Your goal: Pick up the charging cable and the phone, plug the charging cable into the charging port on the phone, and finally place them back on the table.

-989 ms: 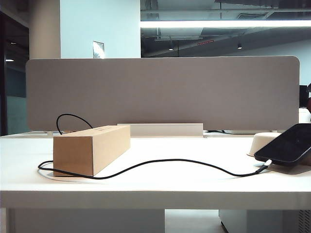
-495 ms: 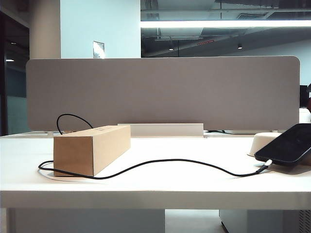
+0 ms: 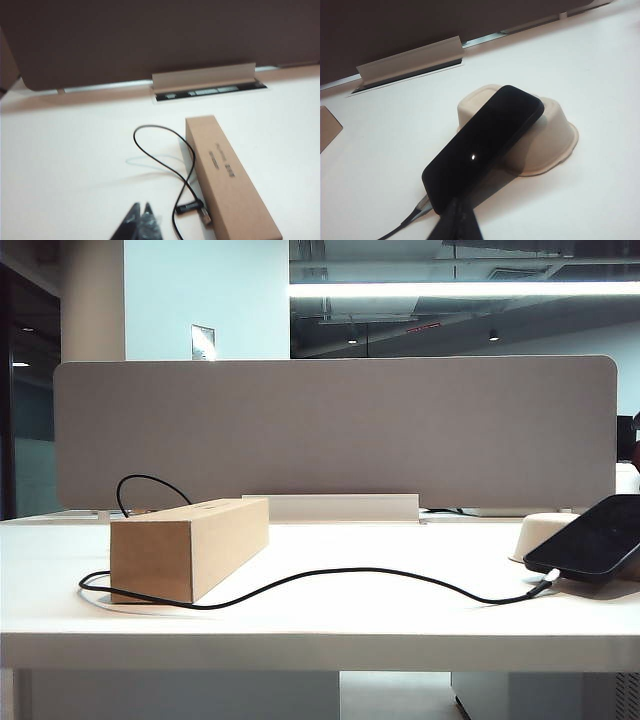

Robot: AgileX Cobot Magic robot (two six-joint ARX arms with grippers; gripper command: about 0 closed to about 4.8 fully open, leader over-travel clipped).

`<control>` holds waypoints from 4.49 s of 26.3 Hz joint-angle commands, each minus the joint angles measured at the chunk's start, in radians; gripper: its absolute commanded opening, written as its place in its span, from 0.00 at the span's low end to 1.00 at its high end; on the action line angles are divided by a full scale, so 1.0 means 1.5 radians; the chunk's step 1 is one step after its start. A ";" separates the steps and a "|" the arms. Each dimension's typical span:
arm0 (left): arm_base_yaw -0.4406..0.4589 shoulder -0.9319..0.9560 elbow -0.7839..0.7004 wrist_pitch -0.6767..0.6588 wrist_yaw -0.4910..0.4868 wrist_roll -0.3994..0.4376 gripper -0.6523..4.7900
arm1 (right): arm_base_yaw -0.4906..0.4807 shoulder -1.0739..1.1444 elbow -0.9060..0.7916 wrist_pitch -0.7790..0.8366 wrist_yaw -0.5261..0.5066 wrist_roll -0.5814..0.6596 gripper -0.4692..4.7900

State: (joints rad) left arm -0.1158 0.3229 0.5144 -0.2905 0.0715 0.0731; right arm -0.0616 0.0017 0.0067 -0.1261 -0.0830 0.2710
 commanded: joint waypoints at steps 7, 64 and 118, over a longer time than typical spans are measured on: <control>0.078 -0.023 -0.001 -0.028 0.071 -0.003 0.11 | -0.001 -0.001 -0.004 0.006 -0.001 -0.002 0.09; 0.104 -0.213 -0.338 0.233 0.024 0.046 0.11 | -0.001 -0.001 -0.004 0.002 -0.001 -0.002 0.09; 0.103 -0.213 -0.338 0.234 -0.037 -0.019 0.11 | -0.001 -0.001 -0.004 0.015 0.072 -0.164 0.09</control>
State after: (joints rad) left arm 0.0376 0.0032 0.0048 0.0486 0.0170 0.0505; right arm -0.0624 0.0017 0.0067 -0.1196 0.0242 0.0284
